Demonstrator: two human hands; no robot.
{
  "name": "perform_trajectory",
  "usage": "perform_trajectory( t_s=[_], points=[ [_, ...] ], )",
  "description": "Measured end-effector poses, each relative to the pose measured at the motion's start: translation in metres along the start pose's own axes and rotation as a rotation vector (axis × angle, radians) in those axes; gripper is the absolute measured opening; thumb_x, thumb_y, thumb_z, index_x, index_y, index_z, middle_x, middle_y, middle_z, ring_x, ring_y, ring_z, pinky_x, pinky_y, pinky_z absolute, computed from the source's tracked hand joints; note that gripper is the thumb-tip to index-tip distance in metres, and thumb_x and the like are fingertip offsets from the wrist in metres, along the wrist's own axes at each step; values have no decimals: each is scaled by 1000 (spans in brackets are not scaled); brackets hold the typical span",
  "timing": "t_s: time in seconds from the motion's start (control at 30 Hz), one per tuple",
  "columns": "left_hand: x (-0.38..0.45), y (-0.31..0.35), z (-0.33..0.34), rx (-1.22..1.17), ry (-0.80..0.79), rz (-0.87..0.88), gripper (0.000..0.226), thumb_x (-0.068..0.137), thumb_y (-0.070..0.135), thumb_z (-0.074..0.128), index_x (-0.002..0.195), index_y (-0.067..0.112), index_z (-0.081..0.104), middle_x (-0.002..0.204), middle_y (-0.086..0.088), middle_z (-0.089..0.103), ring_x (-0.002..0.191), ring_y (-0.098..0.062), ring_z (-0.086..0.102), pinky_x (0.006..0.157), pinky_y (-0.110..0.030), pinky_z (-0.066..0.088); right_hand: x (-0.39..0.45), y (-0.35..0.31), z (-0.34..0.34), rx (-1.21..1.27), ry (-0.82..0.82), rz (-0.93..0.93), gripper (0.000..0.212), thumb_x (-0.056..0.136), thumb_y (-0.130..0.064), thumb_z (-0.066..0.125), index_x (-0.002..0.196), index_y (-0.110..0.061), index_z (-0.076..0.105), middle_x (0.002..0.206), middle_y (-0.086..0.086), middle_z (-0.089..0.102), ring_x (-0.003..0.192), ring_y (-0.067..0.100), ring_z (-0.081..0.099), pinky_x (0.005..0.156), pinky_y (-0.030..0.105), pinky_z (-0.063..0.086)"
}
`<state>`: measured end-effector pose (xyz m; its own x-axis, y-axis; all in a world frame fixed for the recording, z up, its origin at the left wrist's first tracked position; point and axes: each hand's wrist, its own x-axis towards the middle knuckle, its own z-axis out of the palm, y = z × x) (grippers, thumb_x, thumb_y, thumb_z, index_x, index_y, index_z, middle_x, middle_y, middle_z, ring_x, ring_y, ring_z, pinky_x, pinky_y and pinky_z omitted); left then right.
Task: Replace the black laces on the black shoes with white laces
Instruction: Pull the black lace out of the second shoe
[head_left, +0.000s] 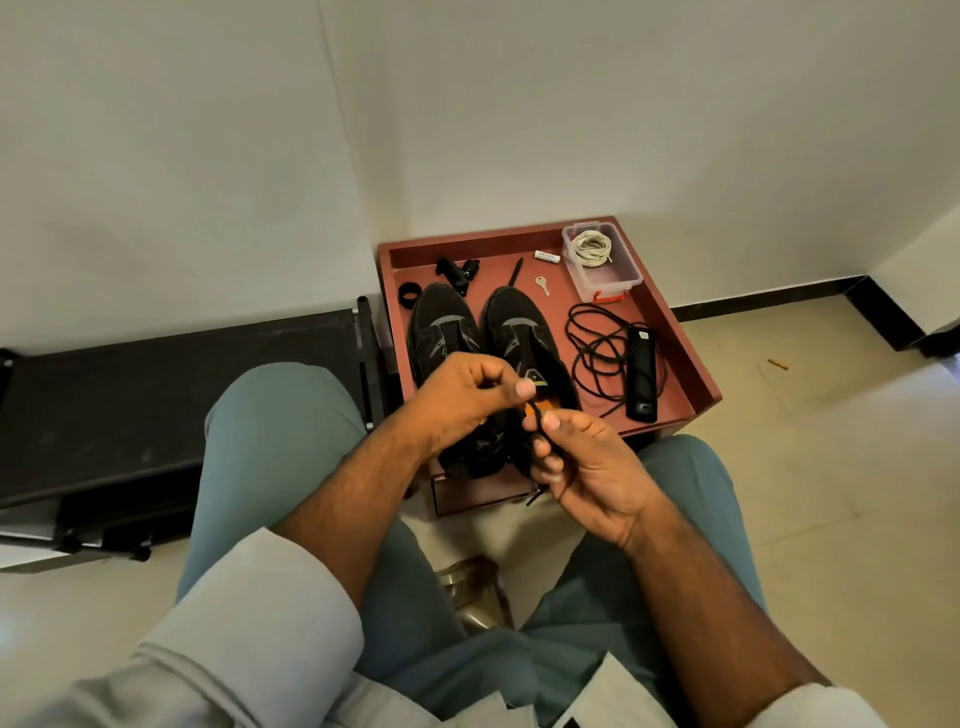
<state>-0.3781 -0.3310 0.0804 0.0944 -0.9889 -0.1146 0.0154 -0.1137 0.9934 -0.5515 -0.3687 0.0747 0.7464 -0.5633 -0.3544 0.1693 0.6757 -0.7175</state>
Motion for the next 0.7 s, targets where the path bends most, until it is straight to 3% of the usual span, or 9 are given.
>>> perform_trajectory(
  t_s=[0.13,0.23,0.3,0.37,0.43,0.5,0.53,0.6,0.7],
  points=[
    [1,-6,-20,-15,354,100,16,87,14,68,72,11,65,62,12,61,59,-1,53,64,-20,48,-5,5,3,0,-65,65,45,54,-30,94,85,-4,75,63,7,59,48,7,46,47,17,40],
    [1,-13,-21,-80,478,45,16,88,18,68,76,9,66,63,7,62,53,-9,54,57,-30,52,-6,1,14,73,-135,72,41,57,-26,92,86,-5,74,65,6,59,49,7,48,42,16,39],
    [0,-16,-19,-49,466,16,16,89,19,67,80,5,67,62,4,62,49,-11,50,47,-25,45,-6,-8,26,121,-172,37,37,59,-26,91,86,-7,74,66,5,61,50,6,51,40,15,40],
    [-4,-17,-12,37,372,11,19,91,16,65,88,-3,68,67,-2,63,53,-11,50,50,-20,42,-3,-19,40,167,-150,-55,28,61,-25,87,83,-11,75,69,3,65,53,6,58,44,15,47],
    [-10,-15,-6,91,271,16,18,93,14,62,89,-3,68,61,7,61,53,-2,49,52,-14,39,6,-30,52,223,-49,-211,11,69,-18,75,79,-14,77,76,5,71,62,9,67,54,18,54],
    [-18,-14,0,154,191,25,18,95,16,60,92,2,70,60,6,59,53,1,47,54,-13,39,18,-37,54,179,43,-354,15,75,-9,64,78,-14,77,85,8,74,76,15,72,67,25,59],
    [-21,-14,2,197,148,29,17,95,17,60,94,3,71,65,-3,62,57,-2,50,57,-15,41,24,-39,50,60,70,-413,17,77,-5,64,81,-14,78,89,8,75,83,19,72,76,29,59],
    [-27,-15,3,270,72,17,15,93,18,63,96,8,73,77,-18,66,63,-8,53,61,-19,44,31,-41,32,-464,134,-511,20,81,-2,69,90,-18,78,94,1,75,94,17,71,88,35,56],
    [-30,-15,-7,314,26,-41,8,90,17,68,92,11,73,79,-20,66,66,-11,54,64,-25,47,30,-35,0,-1204,33,-411,24,82,-8,72,102,-21,73,90,-18,72,90,-1,68,88,26,54]
  ],
)
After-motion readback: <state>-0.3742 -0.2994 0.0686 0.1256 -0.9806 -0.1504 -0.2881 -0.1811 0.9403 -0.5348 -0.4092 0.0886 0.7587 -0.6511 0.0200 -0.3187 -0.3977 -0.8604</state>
